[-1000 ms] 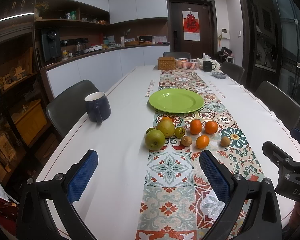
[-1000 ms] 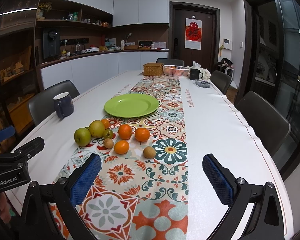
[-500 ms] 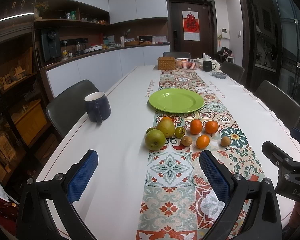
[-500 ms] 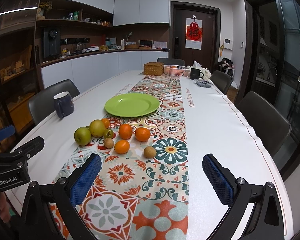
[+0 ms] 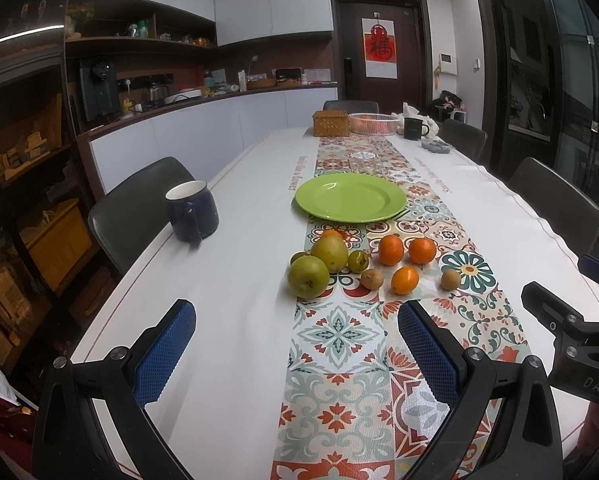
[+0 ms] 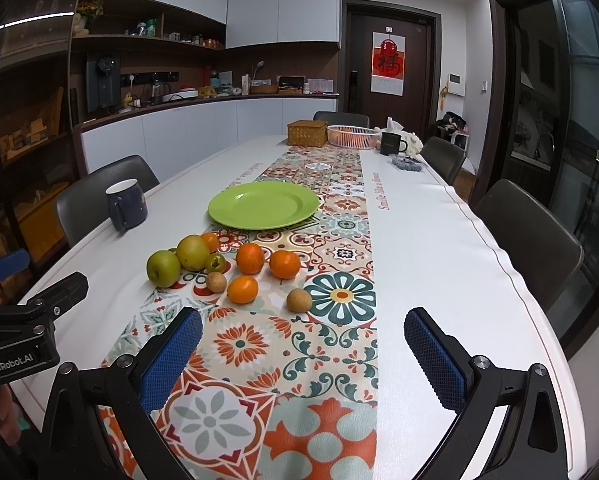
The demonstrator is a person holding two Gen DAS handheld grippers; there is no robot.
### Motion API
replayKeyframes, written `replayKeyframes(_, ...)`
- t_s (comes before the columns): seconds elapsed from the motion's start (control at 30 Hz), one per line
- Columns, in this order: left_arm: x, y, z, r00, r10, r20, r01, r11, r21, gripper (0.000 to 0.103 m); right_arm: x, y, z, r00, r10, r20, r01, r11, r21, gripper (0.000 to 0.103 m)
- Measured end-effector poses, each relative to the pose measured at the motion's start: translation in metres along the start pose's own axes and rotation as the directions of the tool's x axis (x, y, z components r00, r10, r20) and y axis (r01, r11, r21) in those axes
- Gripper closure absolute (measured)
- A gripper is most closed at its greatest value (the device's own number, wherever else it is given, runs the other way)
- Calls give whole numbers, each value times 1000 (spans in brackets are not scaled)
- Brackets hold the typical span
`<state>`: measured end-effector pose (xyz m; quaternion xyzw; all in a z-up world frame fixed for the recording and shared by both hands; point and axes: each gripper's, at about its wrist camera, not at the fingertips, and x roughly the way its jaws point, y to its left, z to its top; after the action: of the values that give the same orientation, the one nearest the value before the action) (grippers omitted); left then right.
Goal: Organize fruits
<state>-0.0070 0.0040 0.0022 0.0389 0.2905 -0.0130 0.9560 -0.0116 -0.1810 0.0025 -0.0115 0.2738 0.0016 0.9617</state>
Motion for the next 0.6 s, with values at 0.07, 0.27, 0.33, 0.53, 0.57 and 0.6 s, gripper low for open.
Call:
replayKeyframes(0.07,3,-1,0,1000,-2,-3,2,1000,7,0,4,-1,-1,1000,1,-4,-1,1000,-6,1)
replayKeyframes(0.27,12,-7,2,1000,-17,-1,17,999,39,7,17,-2,1,1000,-6,8,6,999,-43,1)
replayKeyframes(0.33,17,-9,3,1000,-29,-2,29,998,53,11,22,-3,2,1000,-8,13,9,998,-58,1)
replayKeyframes(0.53,40,-20,7,996,-81,-33,84,992,93,25,43,-4,10,1000,12,-20,-13,998,-67,7)
replayKeyframes(0.57,45,-21,8,995,-92,-40,96,991,99,28,48,-5,10,1000,13,-28,-15,998,-69,9)
replayKeyframes(0.6,49,-24,9,994,-99,-47,103,989,107,32,53,-5,10,999,17,-37,-20,997,-69,11)
